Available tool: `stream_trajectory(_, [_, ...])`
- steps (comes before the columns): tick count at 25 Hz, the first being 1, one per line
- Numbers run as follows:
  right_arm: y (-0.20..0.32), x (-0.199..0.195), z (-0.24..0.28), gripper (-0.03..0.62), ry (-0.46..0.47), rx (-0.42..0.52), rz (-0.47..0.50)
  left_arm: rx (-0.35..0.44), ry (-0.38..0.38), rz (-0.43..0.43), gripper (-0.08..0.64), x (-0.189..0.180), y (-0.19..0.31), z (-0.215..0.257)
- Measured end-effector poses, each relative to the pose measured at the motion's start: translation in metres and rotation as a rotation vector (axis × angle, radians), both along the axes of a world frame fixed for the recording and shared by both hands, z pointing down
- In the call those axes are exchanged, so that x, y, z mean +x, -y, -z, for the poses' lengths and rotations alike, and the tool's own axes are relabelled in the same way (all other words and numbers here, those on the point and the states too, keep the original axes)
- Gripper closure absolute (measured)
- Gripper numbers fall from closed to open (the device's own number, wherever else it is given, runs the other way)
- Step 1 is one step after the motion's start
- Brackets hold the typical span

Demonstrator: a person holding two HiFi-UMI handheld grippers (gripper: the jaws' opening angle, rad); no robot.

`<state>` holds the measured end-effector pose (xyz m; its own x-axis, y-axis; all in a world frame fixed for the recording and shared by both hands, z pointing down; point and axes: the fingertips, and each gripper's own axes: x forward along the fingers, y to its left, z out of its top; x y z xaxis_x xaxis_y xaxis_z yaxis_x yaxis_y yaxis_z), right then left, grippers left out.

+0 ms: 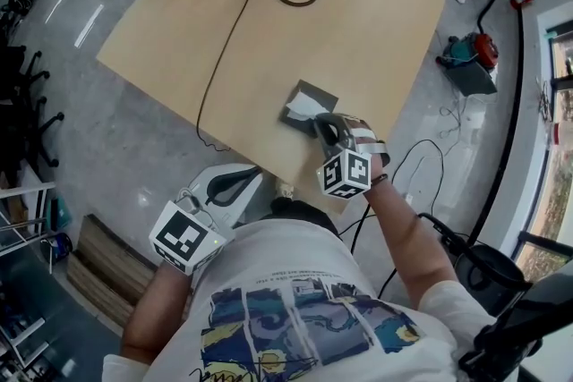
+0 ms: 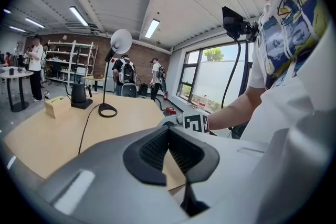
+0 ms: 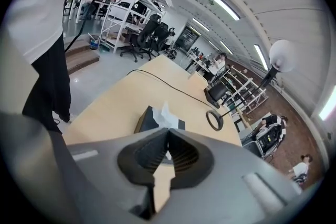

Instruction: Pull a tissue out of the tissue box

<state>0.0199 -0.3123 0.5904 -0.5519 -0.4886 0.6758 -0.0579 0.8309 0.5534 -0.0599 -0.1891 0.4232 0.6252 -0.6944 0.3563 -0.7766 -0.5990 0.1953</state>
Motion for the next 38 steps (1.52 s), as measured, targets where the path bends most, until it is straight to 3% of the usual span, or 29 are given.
stream_trajectory(9, [0.003, 0.007, 0.020, 0.589, 0.057, -0.044, -0.117, 0.020, 0.001, -0.023, 0.557, -0.009, -0.018, 0.005])
stream_trajectory(38, [-0.035, 0.023, 0.102, 0.589, 0.145, 0.058, -0.342, 0.063, -0.039, -0.143, 0.557, -0.037, -0.089, 0.015])
